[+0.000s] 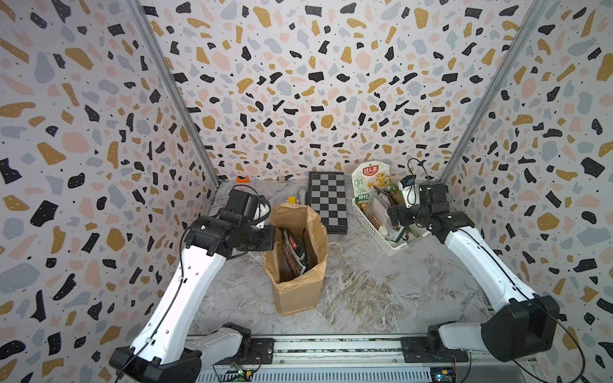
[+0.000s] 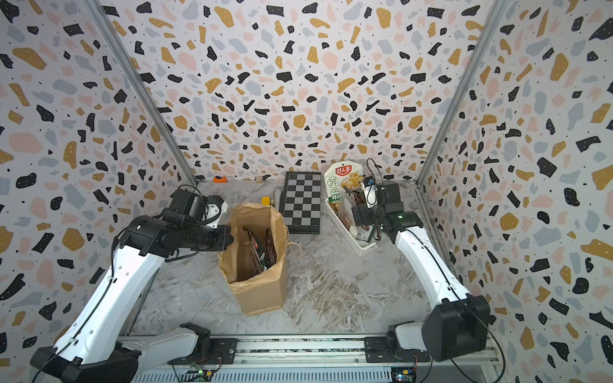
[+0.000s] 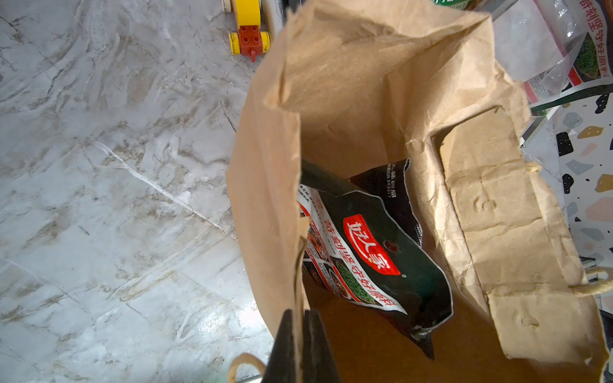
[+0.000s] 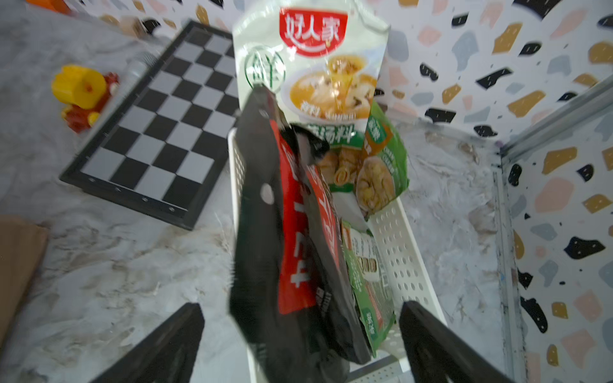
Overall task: Place the condiment packets inside the bag
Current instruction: Adjust the condiment packet in the storage box.
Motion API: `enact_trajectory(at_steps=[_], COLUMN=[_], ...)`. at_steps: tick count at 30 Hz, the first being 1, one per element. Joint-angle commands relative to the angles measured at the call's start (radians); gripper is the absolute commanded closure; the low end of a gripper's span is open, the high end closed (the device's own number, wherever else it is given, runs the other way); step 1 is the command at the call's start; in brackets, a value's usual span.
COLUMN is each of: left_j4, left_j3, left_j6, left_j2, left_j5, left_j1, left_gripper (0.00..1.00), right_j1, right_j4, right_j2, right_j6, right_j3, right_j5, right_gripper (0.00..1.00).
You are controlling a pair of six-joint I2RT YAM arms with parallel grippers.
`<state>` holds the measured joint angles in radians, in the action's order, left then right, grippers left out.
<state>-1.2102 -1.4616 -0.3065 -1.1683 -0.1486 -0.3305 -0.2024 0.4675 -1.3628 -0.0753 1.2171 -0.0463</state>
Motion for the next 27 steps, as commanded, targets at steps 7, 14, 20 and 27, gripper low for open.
enact_trajectory(at_steps=[7,14,20,27], left_j4=[0.038,0.041,0.044,0.049], left_j3=[0.014,0.021,0.027,0.021], left_j6=[0.007,0.01,0.007,0.003], left_j2=[-0.02,-0.022,-0.044,-0.058], left_j5=[0.001,0.002,-0.013,-0.013], left_j1=[-0.005,-0.005,-0.005,-0.005], left_gripper=[1.0,1.0,1.0,1.0], right_j1=[0.058,0.219,0.285,0.285], right_j4=[-0.038,-0.241,-0.315,-0.478], right_j2=[0.173,0.274,0.228,0.108], right_j6=[-0.093,0.071,0.12,0.052], right_j3=[-0.145,-0.428,-0.526,-0.494], right_j5=[-0.12,-0.214,-0.235,-0.259], right_gripper=[0.01,0.04,0.15,0.26])
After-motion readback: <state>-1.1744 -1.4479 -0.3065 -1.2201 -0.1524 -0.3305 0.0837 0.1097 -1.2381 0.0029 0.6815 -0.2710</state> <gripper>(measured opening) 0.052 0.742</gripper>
